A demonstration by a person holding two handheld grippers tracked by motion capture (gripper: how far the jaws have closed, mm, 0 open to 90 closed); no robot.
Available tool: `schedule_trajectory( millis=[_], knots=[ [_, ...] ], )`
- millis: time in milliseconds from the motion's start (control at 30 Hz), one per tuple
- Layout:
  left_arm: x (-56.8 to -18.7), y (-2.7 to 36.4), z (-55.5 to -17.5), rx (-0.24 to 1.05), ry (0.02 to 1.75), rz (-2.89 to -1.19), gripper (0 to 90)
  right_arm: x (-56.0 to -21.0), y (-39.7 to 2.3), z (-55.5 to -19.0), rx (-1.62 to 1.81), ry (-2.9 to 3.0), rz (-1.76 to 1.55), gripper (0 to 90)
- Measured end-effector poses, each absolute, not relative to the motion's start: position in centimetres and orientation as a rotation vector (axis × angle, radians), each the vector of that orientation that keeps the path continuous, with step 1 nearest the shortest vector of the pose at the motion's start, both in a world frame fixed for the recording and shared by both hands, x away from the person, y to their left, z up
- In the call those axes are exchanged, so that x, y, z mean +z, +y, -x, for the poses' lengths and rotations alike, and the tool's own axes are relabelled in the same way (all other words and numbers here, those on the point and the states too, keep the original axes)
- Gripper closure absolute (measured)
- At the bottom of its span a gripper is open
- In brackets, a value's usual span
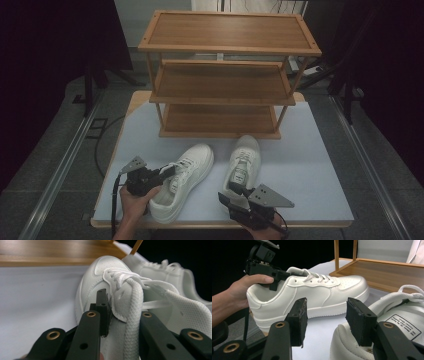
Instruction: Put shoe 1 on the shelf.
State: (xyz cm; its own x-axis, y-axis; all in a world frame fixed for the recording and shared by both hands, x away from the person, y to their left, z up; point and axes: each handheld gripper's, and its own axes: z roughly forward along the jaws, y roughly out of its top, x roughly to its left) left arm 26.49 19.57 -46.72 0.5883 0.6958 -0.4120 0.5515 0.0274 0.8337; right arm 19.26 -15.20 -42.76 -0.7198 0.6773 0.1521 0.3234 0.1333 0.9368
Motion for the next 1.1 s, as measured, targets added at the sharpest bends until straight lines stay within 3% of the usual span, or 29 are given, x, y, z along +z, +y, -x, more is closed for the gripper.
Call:
schedule_trajectory(
  millis=[367, 1100],
  knots=[
    [-45.7, 19.2, -26.3, 0.100, 1.045, -1.516, 79.2, -42.2, -15.9, -19.3, 1.642, 2.069, -0.987, 51.1],
    [-41.2, 20.0, -26.2, 0.135, 0.980, -1.373, 79.9, -41.9, -16.6, -19.5, 1.656, 2.042, -1.010, 51.0]
  ],
)
